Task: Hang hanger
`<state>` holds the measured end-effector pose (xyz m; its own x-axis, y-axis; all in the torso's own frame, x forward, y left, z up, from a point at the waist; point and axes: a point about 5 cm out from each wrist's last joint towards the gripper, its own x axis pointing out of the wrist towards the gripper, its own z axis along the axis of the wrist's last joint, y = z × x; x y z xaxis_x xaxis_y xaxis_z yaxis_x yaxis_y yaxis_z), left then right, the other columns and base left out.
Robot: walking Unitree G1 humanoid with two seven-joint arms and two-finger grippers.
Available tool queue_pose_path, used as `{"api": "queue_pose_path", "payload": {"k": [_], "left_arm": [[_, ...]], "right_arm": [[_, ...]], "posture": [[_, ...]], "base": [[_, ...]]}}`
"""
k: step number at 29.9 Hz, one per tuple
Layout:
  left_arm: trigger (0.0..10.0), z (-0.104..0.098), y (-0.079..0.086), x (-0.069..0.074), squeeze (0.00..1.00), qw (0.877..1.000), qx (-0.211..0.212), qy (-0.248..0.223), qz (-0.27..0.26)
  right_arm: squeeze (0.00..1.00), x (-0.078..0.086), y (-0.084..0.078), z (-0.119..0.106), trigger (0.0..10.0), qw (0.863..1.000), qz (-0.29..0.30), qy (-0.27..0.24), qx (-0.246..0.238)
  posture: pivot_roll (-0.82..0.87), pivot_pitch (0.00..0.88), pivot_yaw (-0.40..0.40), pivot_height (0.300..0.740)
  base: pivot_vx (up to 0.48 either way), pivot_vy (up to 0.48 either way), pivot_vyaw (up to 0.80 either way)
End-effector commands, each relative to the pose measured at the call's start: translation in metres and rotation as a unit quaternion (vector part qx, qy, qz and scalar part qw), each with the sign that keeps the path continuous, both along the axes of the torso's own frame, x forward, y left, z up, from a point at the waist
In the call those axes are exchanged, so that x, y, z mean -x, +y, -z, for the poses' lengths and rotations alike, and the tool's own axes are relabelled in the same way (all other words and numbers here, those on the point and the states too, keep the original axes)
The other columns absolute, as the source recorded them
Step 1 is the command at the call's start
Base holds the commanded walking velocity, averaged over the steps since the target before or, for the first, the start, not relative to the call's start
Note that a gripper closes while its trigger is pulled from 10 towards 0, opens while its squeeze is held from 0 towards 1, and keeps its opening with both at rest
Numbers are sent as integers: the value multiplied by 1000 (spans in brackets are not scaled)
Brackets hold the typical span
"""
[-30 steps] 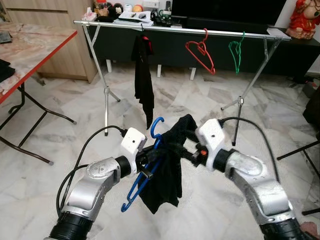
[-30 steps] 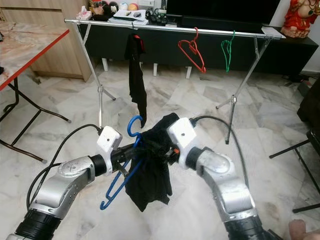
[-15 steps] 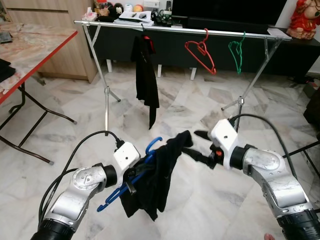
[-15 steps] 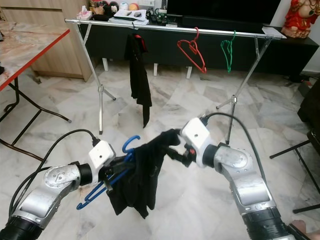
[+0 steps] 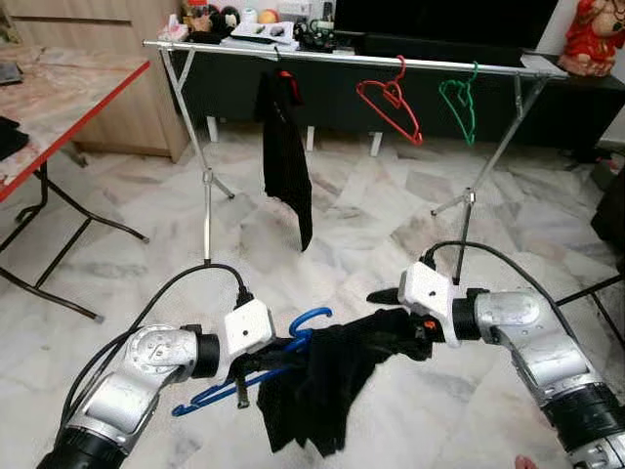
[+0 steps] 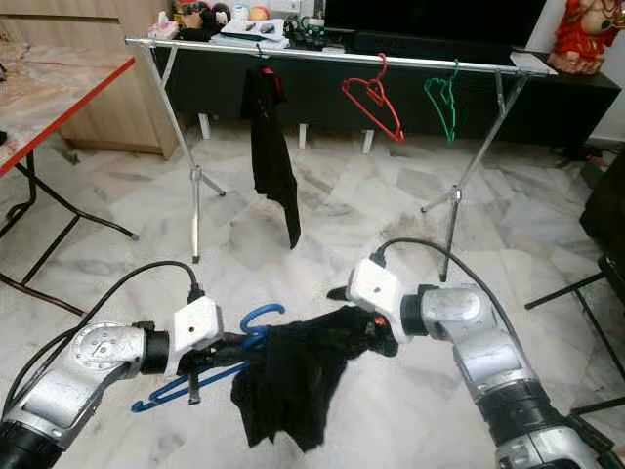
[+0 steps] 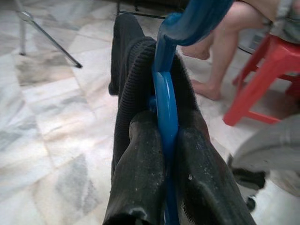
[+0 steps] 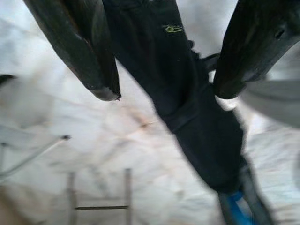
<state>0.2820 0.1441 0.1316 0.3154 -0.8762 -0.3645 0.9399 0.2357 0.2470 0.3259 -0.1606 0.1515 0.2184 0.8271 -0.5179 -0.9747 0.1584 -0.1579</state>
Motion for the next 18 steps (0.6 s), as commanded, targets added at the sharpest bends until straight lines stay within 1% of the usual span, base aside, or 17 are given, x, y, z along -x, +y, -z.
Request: {"api": "queue_pose_path", "payload": {"k": [1, 3, 4, 8, 17, 18], "left_arm": [[10000, -9, -5, 3, 0, 999, 3, -12, 30], [10000, -10, -5, 4, 0, 999, 1, -7, 42], [10000, -10, -5, 4, 0, 999, 1, -7, 42], [10000, -13, -6, 4, 0, 998, -1, -4, 58], [10000, -20, -14, 5, 0, 997, 2, -5, 83], [10000, -21, -17, 6, 0, 996, 3, -6, 89]], "right_arm": [[0, 1, 3, -4, 10000, 999, -37, 3, -5], [0, 2, 5, -3, 10000, 998, -59, 13, 2], [0, 2, 5, -3, 10000, 998, -59, 13, 2], [0, 0, 7, 4, 10000, 996, -89, 20, 24], [0, -3, 13, 15, 10000, 995, -89, 34, 19], [0, -2, 15, 18, 10000, 995, -93, 42, 10]], "posture": [[-34, 152, -32, 740], [-35, 153, -30, 740], [-35, 153, -30, 740], [-29, 154, -29, 740], [-16, 152, -30, 740], [-12, 150, -30, 740]], "base": [[0, 0, 0], [0, 0, 0], [0, 0, 0], [0, 0, 0], [0, 0, 0], [0, 0, 0]]}}
